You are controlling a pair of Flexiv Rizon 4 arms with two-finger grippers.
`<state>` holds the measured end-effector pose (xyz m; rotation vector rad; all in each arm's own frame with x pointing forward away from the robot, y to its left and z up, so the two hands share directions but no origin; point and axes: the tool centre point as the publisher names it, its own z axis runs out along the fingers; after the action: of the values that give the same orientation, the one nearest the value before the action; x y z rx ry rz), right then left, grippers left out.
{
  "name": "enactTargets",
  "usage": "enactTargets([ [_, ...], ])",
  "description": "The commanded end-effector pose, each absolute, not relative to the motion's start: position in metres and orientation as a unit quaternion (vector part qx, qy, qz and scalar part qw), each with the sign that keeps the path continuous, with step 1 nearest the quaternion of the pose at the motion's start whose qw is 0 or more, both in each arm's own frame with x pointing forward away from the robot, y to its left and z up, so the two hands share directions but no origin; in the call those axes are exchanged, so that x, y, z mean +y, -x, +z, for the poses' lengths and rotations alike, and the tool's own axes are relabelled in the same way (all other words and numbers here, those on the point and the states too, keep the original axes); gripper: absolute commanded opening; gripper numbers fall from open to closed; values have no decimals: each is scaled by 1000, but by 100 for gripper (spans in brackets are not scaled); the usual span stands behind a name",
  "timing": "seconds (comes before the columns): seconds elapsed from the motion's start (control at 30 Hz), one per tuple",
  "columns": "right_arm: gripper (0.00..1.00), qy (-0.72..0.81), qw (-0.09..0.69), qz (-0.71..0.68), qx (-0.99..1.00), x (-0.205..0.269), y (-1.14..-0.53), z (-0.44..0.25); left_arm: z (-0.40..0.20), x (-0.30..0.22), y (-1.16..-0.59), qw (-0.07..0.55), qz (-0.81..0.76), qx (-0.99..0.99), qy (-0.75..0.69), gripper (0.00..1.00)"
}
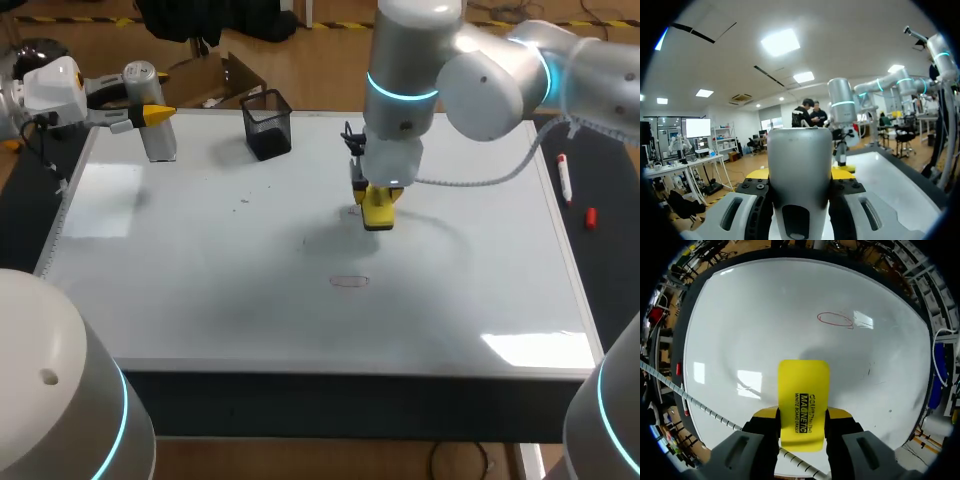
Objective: Pick up the inspection probe, press it on each red-marked spot on the whiteboard one by one, put down the probe, pick up the eraser, and wipe off all the red marks.
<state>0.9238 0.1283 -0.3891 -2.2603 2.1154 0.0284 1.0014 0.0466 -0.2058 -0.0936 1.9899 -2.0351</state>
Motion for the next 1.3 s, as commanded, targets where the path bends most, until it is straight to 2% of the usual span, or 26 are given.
enactTargets([
  [0.03, 0, 737, 24, 13, 675, 142, -925, -389, -205, 46, -1001, 147, -707, 691, 32, 0],
  [0.33, 0, 751, 22, 32, 659, 177, -938, -413, -205, 46, -1001, 147, -707, 691, 32, 0],
  [0.57, 0, 755, 18, 41, 654, 185, -942, -421, -205, 46, -1001, 147, -707, 691, 32, 0],
  [1.3, 0, 731, -20, 18, 681, 133, -959, -453, -205, 46, -1001, 147, -707, 691, 32, 0],
])
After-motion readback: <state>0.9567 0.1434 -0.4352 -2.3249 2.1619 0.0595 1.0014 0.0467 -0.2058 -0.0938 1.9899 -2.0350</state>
